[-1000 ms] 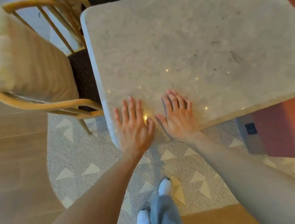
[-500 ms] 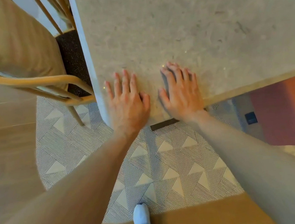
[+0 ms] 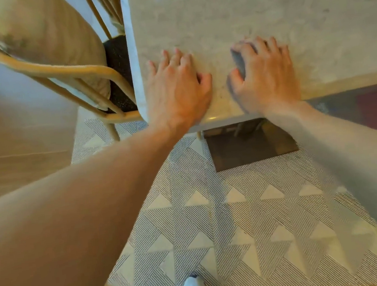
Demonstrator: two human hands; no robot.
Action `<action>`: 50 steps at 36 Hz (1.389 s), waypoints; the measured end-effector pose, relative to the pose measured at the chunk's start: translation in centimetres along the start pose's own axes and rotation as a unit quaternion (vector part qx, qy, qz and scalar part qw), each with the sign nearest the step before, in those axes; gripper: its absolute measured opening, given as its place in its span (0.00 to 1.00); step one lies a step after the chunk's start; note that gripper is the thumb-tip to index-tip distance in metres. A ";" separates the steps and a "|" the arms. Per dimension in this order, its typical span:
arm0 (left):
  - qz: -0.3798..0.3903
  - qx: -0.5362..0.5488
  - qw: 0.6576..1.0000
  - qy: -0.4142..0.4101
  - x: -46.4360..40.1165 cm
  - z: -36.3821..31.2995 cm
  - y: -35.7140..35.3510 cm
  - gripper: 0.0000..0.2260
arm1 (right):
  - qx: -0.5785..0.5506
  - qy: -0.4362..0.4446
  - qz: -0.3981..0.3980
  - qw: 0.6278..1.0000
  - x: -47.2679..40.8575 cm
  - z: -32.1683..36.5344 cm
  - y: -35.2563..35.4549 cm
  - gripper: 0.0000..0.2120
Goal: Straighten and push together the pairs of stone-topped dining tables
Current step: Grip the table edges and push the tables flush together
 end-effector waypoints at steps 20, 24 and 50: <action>0.036 0.006 0.999 -0.020 -0.8 0.0 -0.5 0.26 | -0.014 -0.010 -0.012 1.000 -0.7 0.1 -0.2 0.22; 0.039 0.004 0.999 -0.026 -1.1 0.0 -0.5 0.25 | -0.011 -0.012 -0.022 1.000 -1.0 0.0 -0.3 0.22; -0.034 0.061 0.997 -0.033 -5.0 2.0 0.6 0.20 | 0.010 -0.027 -0.047 0.998 -4.6 1.3 -1.6 0.21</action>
Point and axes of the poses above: each hand's wrist, its own x-axis away from the middle knuckle, its own y-axis out of the back of the hand, z = x × y, the point moved 10 cm from there along -x, towards the middle knuckle, and after that the axes turned 5 degrees about -z, right-handed, at the moved point
